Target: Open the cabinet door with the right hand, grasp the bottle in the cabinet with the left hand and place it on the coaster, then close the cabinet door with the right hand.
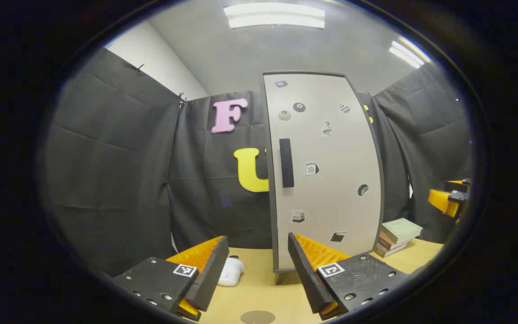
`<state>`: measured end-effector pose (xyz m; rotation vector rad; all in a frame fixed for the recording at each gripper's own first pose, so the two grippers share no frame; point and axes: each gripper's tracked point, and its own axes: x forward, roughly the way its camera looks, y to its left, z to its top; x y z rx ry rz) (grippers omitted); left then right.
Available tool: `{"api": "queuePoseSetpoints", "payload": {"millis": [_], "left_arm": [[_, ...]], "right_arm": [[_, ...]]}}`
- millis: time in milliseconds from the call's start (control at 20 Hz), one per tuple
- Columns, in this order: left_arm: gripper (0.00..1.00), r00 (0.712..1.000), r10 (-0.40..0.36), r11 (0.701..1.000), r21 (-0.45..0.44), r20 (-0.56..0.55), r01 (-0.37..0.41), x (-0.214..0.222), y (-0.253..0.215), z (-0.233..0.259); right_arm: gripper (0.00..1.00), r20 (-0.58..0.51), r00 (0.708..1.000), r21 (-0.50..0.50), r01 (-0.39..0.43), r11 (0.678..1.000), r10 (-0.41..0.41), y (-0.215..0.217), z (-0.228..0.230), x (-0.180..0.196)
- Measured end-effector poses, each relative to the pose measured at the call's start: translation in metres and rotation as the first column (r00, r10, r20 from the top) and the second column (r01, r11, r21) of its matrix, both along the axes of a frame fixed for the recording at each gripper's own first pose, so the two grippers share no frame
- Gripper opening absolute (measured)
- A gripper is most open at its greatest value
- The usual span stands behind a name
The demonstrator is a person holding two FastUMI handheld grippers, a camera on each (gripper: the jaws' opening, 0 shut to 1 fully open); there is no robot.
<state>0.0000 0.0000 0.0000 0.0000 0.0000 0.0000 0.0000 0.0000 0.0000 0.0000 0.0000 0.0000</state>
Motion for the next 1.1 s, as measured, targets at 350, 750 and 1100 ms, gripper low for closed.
{"api": "queuePoseSetpoints", "payload": {"millis": [350, 750, 1100], "left_arm": [[0.8, 1.0, 0.009, 1.0, 0.008, 0.001, -0.009, -0.006, 0.0, 0.001], [0.8, 1.0, 0.018, 1.0, 0.018, 0.018, -0.019, -0.008, 0.001, 0.004], [0.82, 0.999, 0.042, 0.999, 0.009, 0.012, -0.042, -0.009, 0.013, 0.001]], "right_arm": [[0.98, 0.004, 1.0, 0.005, -0.005, 1.0, 0.005, -0.001, 0.002, -0.002], [0.97, 0.012, 1.0, 0.018, -0.008, 1.0, 0.008, 0.0, 0.005, -0.001], [0.98, 0.023, 0.999, 0.002, -0.046, 0.999, 0.046, 0.018, 0.014, 0.007]]}}
